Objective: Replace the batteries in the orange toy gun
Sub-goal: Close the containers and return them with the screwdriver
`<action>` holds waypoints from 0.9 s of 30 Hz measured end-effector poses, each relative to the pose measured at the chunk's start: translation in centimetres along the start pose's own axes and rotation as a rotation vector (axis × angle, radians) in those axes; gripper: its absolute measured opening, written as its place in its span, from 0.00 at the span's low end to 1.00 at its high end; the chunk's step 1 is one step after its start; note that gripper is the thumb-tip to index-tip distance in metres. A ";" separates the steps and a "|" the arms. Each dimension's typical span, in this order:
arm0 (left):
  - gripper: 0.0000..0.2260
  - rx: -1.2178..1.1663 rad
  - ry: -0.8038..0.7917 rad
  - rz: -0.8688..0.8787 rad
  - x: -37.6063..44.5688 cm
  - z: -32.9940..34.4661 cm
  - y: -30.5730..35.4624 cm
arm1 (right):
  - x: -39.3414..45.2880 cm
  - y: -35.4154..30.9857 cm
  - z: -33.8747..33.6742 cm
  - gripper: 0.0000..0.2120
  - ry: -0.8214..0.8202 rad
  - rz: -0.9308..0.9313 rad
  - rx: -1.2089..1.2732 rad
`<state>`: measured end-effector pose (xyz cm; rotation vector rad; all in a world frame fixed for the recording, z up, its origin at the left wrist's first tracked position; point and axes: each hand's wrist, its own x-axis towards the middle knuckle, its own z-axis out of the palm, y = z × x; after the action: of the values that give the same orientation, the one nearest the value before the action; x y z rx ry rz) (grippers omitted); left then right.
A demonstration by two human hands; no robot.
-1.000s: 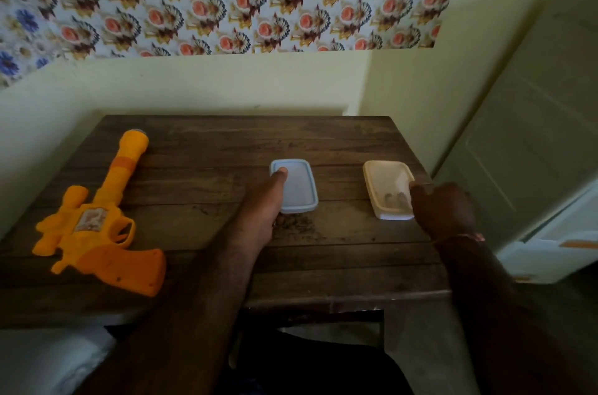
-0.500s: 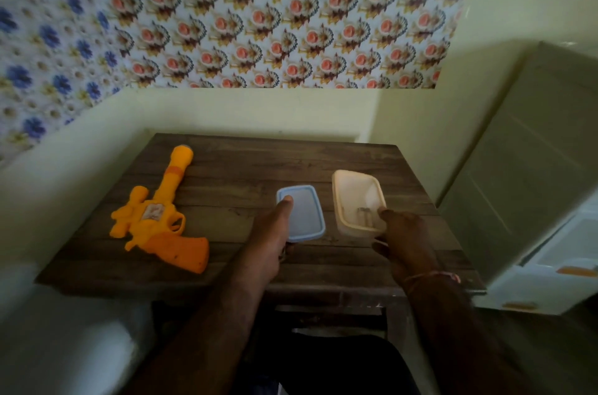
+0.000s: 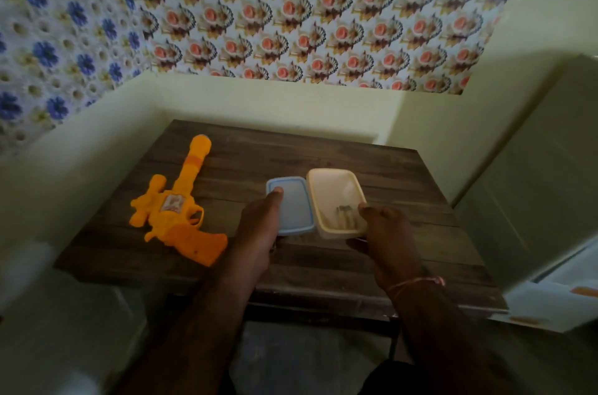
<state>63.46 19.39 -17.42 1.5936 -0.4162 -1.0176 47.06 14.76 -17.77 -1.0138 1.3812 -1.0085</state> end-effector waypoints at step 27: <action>0.14 0.111 -0.032 -0.091 2.7 10.8 29.5 | 5.8 -31.2 -0.4 0.09 0.099 0.028 -0.121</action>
<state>63.87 2.07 8.96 1.7098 -0.4320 -1.1065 47.50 0.67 10.67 -1.0425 1.5494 -0.9749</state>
